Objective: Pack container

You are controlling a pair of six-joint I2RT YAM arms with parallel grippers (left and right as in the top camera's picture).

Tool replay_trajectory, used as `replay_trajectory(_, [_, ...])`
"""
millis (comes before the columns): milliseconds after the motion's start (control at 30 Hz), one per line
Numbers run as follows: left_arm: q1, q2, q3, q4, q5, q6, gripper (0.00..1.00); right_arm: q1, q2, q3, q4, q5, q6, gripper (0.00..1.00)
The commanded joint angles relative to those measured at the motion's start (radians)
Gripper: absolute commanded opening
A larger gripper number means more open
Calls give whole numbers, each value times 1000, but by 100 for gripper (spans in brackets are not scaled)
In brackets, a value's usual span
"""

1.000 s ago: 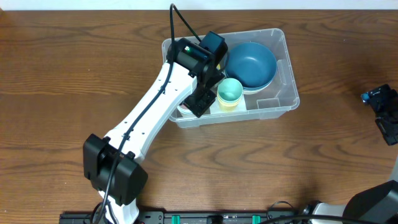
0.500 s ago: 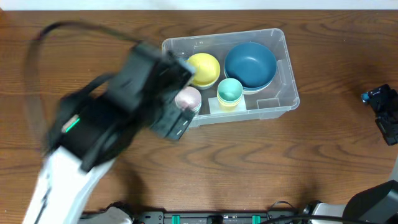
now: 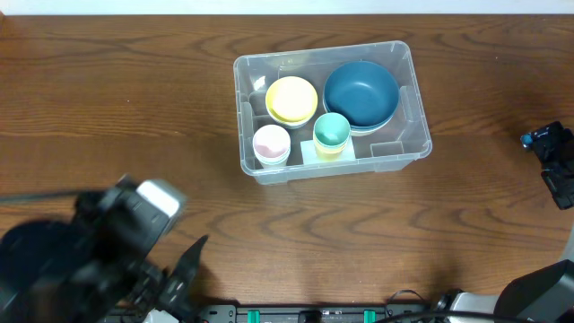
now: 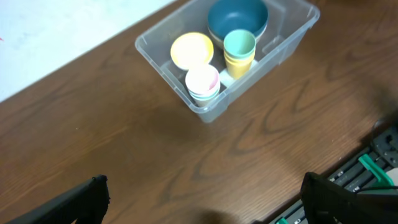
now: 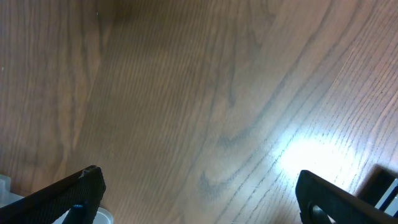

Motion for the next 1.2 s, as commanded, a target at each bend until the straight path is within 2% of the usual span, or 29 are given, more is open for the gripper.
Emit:
replay_trajectory(0, [4,-41,1,-44,-8,-10,98,-5,-3,0,-1,3,10,99])
replay_trajectory(100, [41,-98,-41,39,-12,-9,98,-5,-3,0,-1,3,10,99])
replay_trajectory(267, [161,-245,-238,323,-11,-9,98,-5,-3,0,-1,3,10,99])
replay_trajectory(533, [351,-512,-801,966,84,-10,98,-5,-3,0,-1,3,10,99])
replay_trajectory(667, [404,-629,-1081,1211,172,-10,98,-5,-3,0,-1,3,10,99])
replay_trajectory(800, [422,-743,-1312,1375,231,-10,98,-5,-3,0,-1,3,10,99])
replay_trajectory(967, [439,-851,-1548,1542,237,-10,98,-5,-3,0,-1,3,10,99])
replay_trajectory(1167, [469,-960,-1736,1577,289,-10,98,-5,-3,0,-1,3,10,99])
